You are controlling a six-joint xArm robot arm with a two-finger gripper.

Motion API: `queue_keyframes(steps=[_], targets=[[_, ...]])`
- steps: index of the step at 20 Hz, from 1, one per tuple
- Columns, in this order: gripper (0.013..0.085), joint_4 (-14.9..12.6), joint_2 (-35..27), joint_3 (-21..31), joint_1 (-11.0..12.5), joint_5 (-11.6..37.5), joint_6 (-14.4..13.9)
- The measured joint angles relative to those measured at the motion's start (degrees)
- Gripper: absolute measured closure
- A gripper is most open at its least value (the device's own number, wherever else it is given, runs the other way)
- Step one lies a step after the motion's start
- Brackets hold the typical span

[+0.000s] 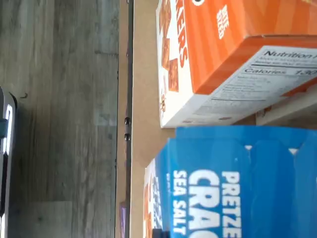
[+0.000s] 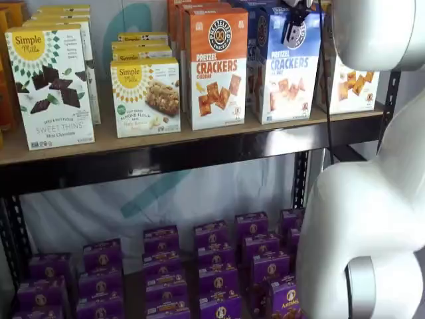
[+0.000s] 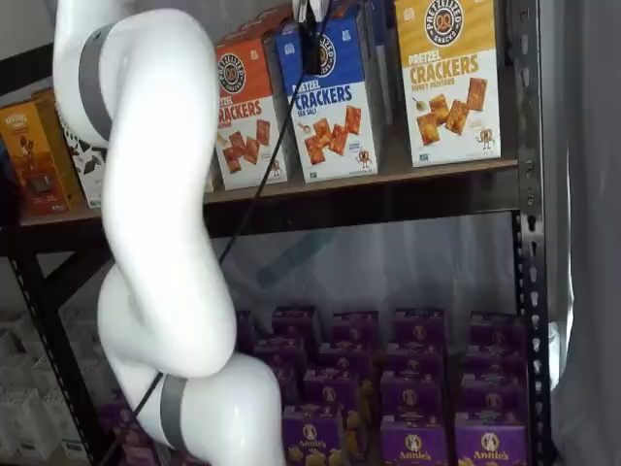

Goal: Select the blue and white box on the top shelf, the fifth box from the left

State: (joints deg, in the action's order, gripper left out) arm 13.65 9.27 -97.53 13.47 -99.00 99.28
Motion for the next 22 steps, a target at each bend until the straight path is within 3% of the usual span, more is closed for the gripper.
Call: queue_keyframes(steps=[8, 22], targets=[[0.041, 0.9, 0.5, -1.2, 0.1, -3.6, -0.6], [0.041, 2.1, 7.6, 3.4, 1.8, -7.8, -0.1]])
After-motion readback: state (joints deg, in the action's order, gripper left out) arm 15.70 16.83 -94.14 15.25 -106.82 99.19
